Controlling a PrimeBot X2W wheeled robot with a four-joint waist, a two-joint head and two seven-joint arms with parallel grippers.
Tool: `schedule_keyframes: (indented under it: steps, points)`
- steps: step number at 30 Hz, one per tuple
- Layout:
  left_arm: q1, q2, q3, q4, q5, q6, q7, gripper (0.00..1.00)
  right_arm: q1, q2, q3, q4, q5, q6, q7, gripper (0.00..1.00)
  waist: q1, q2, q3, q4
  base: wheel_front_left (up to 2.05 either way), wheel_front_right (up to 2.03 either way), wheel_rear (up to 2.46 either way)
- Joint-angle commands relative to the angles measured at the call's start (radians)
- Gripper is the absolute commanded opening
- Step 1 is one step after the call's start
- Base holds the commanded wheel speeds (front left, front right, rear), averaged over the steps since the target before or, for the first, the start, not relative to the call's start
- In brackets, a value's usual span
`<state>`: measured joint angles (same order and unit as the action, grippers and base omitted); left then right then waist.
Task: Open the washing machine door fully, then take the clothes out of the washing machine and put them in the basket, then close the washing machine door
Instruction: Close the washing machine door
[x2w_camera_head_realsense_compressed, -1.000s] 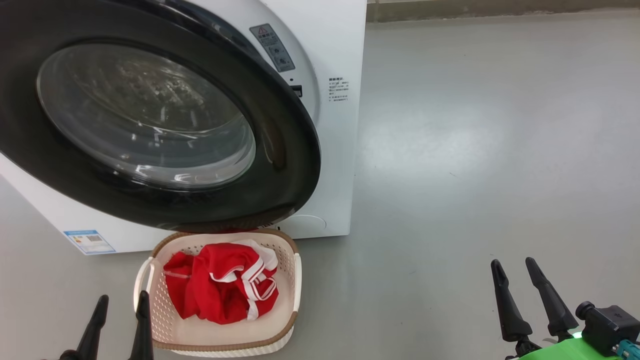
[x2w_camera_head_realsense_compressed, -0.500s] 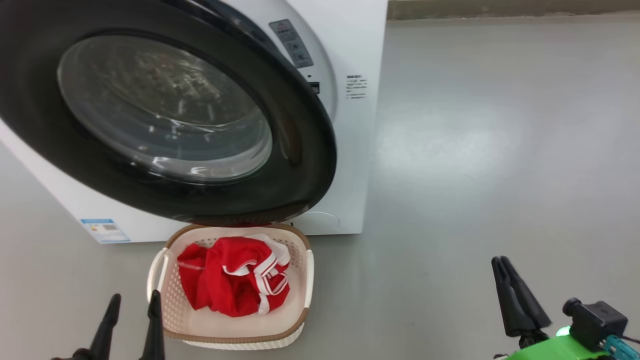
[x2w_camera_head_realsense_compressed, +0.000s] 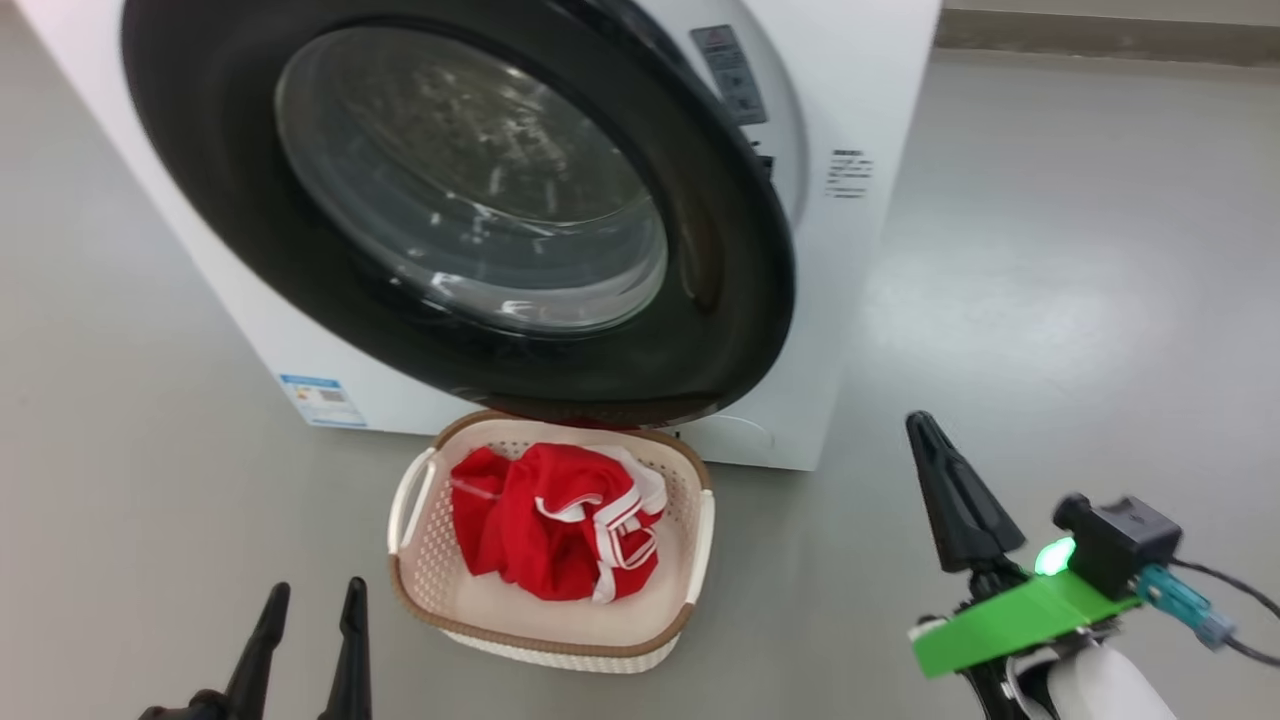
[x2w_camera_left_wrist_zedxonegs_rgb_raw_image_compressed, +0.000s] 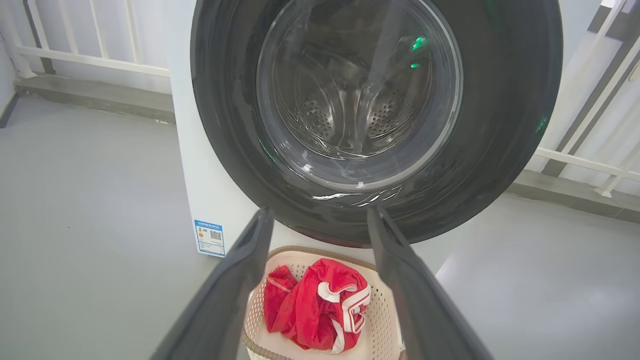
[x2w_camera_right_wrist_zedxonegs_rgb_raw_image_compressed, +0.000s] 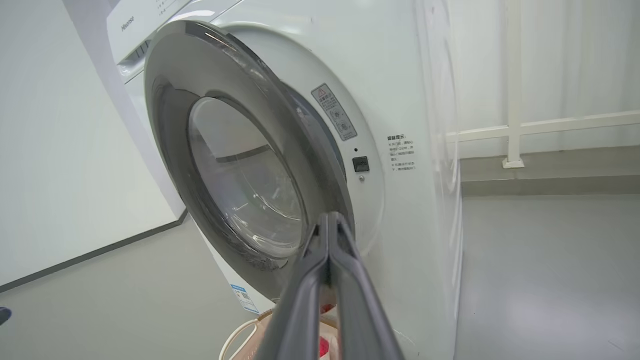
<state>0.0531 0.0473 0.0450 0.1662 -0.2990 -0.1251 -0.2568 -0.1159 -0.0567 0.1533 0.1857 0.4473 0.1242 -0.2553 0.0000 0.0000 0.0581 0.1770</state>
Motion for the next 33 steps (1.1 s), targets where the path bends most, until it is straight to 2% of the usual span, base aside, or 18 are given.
schedule_keyframes:
  steps: [1,13,23,33]
  points:
    - [-0.045,0.003,0.025,-0.020,-0.010,-0.006,-0.005,1.00,-0.047,0.000,0.029,-0.017,0.006,0.007,-0.006,0.00,0.0000,0.0000,0.011,0.035,0.00,0.00,0.00]
    - [-0.084,0.003,-0.019,-0.013,-0.047,-0.006,-0.005,1.00,-0.252,0.003,0.089,0.127,0.006,0.007,-0.006,0.00,0.0000,0.0000,0.058,0.094,0.00,0.00,0.00]
    - [-0.142,0.003,-0.052,-0.008,-0.070,-0.006,-0.005,1.00,-0.363,0.001,0.053,0.219,-0.009,0.007,-0.006,0.00,0.0000,0.0000,0.134,0.122,0.00,0.00,0.00]
    - [-0.190,0.003,-0.097,-0.009,-0.094,-0.006,-0.005,1.00,-0.448,-0.013,0.018,0.256,-0.035,0.007,-0.006,0.00,0.0000,0.0000,0.208,0.164,0.00,0.00,0.00]
